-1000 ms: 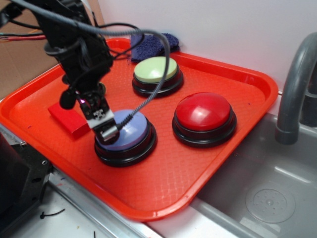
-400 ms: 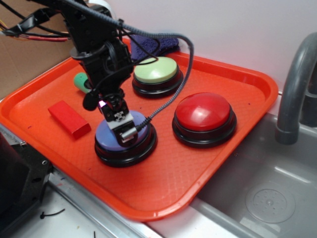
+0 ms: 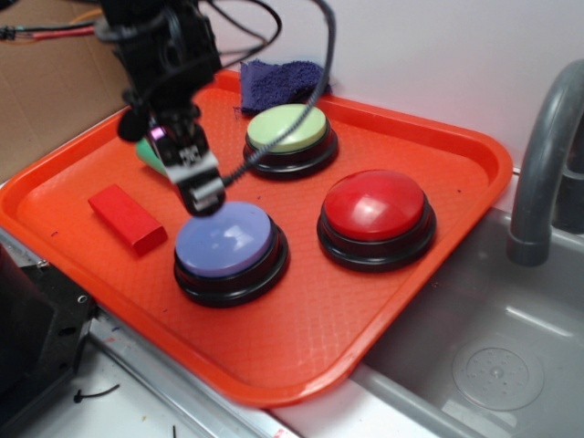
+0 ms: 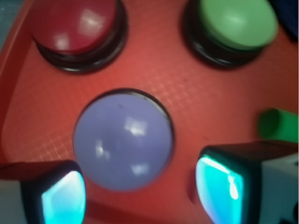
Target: Push the purple button.
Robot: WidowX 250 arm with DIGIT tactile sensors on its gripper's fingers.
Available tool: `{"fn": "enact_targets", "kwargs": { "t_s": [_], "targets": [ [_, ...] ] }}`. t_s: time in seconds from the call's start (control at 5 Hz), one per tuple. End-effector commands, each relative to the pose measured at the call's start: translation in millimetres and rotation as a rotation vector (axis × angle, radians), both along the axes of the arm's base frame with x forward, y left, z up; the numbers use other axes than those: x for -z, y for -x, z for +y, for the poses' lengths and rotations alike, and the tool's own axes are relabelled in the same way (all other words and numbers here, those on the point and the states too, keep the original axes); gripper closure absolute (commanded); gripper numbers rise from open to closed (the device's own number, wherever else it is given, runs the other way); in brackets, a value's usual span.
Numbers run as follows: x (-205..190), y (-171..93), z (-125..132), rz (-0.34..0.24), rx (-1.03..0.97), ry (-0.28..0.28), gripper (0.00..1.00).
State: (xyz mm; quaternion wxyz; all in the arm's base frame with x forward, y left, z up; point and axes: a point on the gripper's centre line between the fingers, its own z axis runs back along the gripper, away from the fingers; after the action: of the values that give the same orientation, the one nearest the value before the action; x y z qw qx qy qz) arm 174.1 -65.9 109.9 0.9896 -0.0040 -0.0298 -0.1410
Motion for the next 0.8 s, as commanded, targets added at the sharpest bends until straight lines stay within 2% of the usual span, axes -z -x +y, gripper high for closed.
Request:
{"fn": "enact_targets", "kwargs": {
  "t_s": [0.0,0.6],
  "targets": [
    [-45.2,-2.6,5.7,-0.033,-0.047,-0.008,0.0],
    [-66.4,-4.7,17.8,-0.047,-0.059,-0.019,0.0]
  ]
}}
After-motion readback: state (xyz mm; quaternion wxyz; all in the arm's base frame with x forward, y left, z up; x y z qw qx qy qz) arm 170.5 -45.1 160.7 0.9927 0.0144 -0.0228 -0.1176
